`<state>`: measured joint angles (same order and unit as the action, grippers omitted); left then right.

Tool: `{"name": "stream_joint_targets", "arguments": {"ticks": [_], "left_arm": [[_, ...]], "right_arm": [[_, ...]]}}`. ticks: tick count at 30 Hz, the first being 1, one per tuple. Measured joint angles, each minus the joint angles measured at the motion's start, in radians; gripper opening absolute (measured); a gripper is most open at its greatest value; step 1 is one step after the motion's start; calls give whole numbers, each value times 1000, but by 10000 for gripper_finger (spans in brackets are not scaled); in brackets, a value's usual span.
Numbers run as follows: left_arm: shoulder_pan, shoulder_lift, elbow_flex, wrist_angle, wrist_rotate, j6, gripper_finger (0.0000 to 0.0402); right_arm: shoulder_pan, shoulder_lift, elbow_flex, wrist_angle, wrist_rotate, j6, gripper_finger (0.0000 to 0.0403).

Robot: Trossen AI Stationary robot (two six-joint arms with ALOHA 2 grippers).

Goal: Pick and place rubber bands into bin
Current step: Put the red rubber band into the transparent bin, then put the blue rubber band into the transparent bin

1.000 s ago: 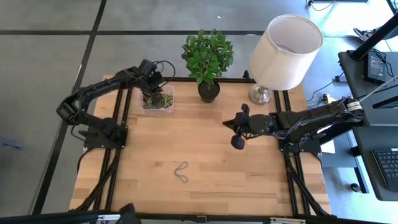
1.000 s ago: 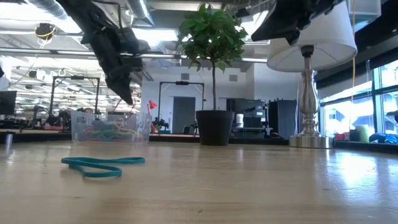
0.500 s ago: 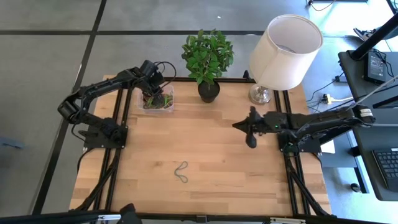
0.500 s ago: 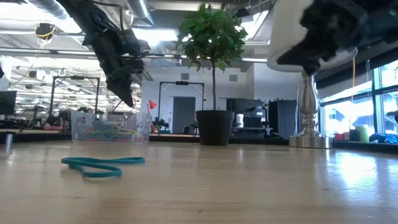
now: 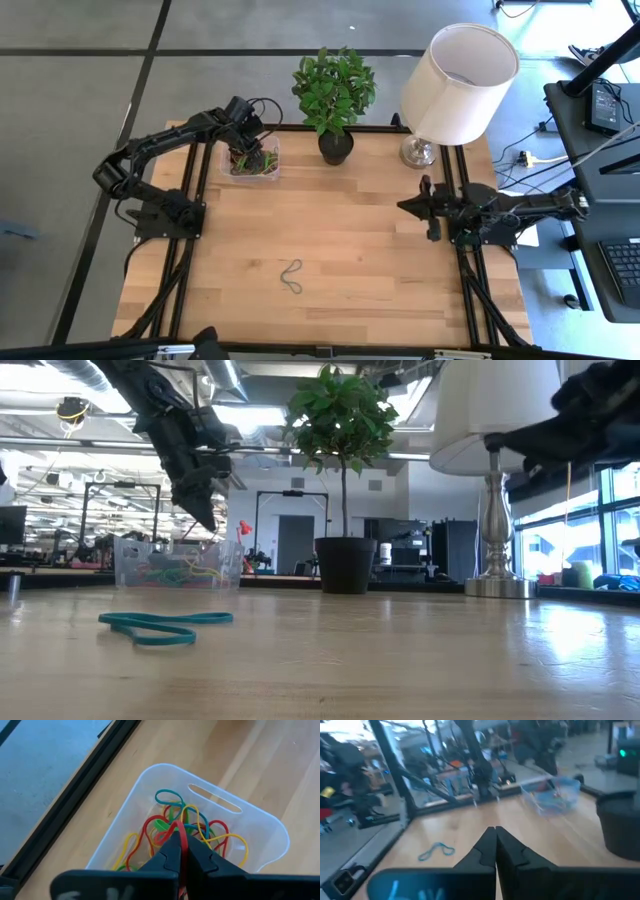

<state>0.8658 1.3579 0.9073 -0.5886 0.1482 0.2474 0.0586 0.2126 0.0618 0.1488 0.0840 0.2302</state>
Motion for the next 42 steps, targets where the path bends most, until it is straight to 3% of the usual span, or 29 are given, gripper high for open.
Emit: {"name": "stream_joint_targets", "arguments": {"ticks": [6,14,16,20,25,30,38,42], "left_arm": [[0,0,0,6,0,-1,2],[0,0,0,13,0,-1,2],[-1,0,0,14,0,0,2],[-2,0,0,14,0,2,3],[-2,0,0,14,-8,57,4],[-9,0,0,13,-26,135,39],[1,0,14,-2,-166,163,125],[-46,-18,61,-64,-135,272,136]], "right_arm": [[-18,-209,-55,-61,-51,-34,0],[-43,-207,-53,-125,-158,-65,0],[-43,-209,-52,-125,-156,-102,0],[-44,-209,-52,-130,-56,-162,3],[-44,-209,-52,-126,-53,-129,23],[-44,-209,-52,-126,-52,-103,32],[-44,-209,-52,-126,-52,-104,34],[-44,-209,-52,-126,-51,-104,34]]}}
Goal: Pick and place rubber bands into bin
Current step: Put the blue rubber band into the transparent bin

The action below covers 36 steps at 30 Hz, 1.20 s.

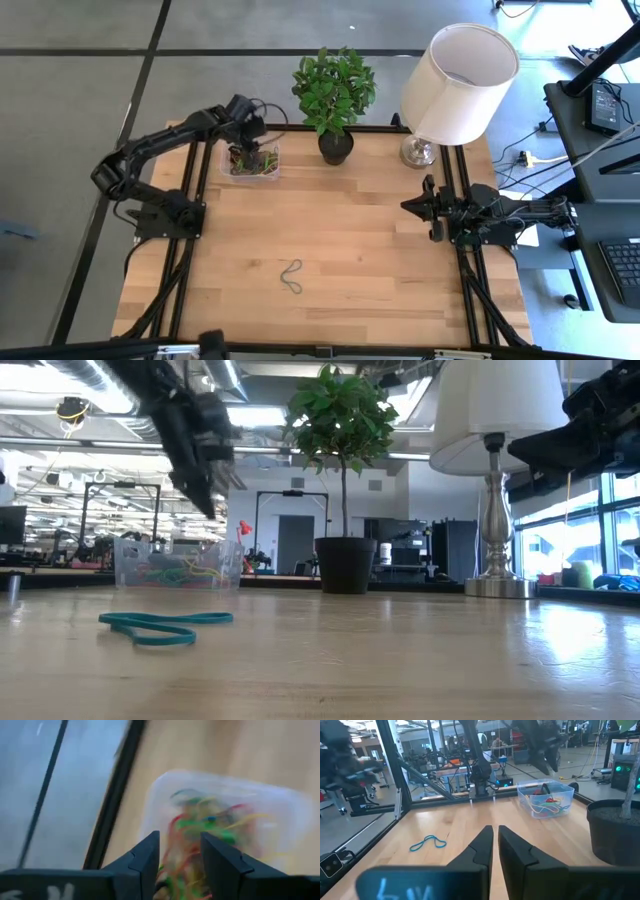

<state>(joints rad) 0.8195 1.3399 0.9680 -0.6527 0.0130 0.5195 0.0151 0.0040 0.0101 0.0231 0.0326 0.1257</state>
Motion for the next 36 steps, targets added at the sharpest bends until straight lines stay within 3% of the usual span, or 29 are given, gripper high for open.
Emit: {"name": "stream_joint_targets", "arguments": {"ticks": [5,8,13,18,22,28,36], "left_arm": [[-181,-56,46,-110,-15,128,117],[-340,-91,49,-159,-39,122,108],[-645,-92,50,-184,-179,17,111],[-912,-24,50,-61,-337,-137,115],[-1063,61,59,53,-372,-267,116],[-1177,239,143,52,-339,-471,109],[-1160,458,219,52,-183,-710,96]], "right_arm": [[0,0,0,0,0,0,34],[0,0,0,0,0,2,34],[0,0,0,0,0,2,34],[0,1,0,1,0,1,34],[0,1,0,1,0,0,34],[0,0,1,0,0,1,34],[0,0,1,1,0,1,34]]}}
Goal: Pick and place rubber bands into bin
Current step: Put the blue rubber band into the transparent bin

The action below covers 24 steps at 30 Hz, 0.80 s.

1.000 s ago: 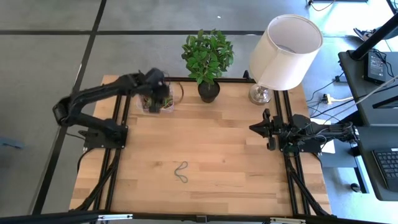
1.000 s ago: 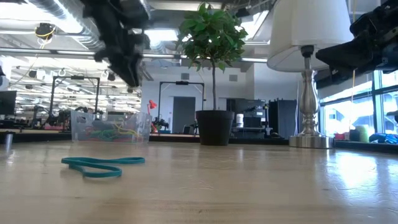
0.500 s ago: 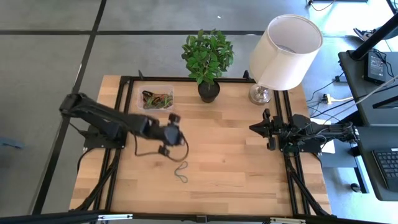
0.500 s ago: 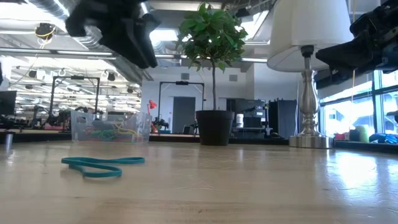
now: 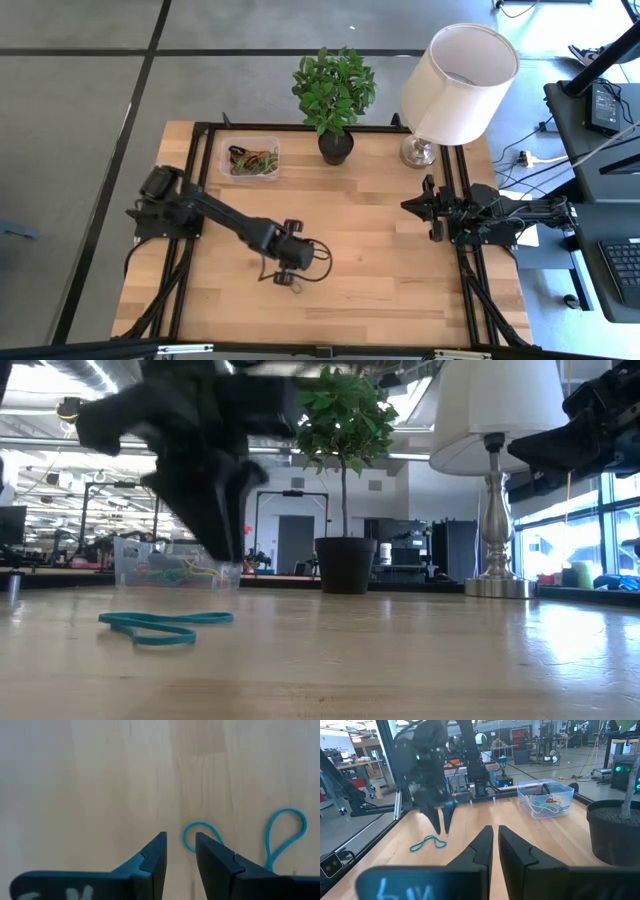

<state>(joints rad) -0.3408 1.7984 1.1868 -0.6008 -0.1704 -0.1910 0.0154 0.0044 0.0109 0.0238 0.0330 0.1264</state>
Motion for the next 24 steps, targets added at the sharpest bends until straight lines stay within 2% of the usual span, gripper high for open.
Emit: {"name": "stream_joint_targets", "arguments": {"ticks": [3,7,15,20,24], "left_arm": [[17,47,9,3,74,-72,92],[25,78,9,7,138,-79,87],[20,133,14,6,118,-87,66],[19,156,15,-6,81,-126,14],[17,138,29,-16,60,-129,3]], "right_arm": [[0,0,0,0,0,0,34],[0,0,0,0,0,-1,34],[0,0,0,0,0,1,34],[0,0,0,0,0,1,34],[0,0,0,0,0,-1,34]]}}
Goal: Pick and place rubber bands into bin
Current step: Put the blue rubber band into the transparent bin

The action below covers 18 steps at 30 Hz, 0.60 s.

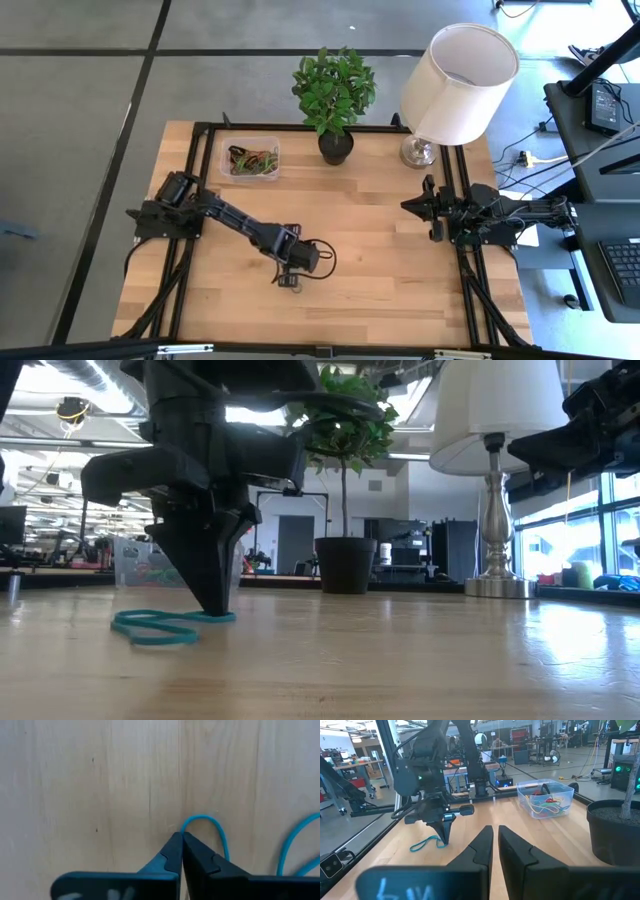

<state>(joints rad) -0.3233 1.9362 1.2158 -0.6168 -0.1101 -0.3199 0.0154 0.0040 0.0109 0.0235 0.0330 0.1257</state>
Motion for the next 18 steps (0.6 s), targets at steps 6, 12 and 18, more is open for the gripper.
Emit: {"name": "stream_joint_targets", "arguments": {"ticks": [6,12,18], "left_arm": [[19,-149,25,-33,-86,-10,2],[76,-369,24,-176,-248,9,2],[211,-581,23,-335,-383,98,2]], "right_arm": [[0,0,0,0,0,1,34],[0,0,0,0,0,2,34],[0,0,0,0,0,2,34]]}}
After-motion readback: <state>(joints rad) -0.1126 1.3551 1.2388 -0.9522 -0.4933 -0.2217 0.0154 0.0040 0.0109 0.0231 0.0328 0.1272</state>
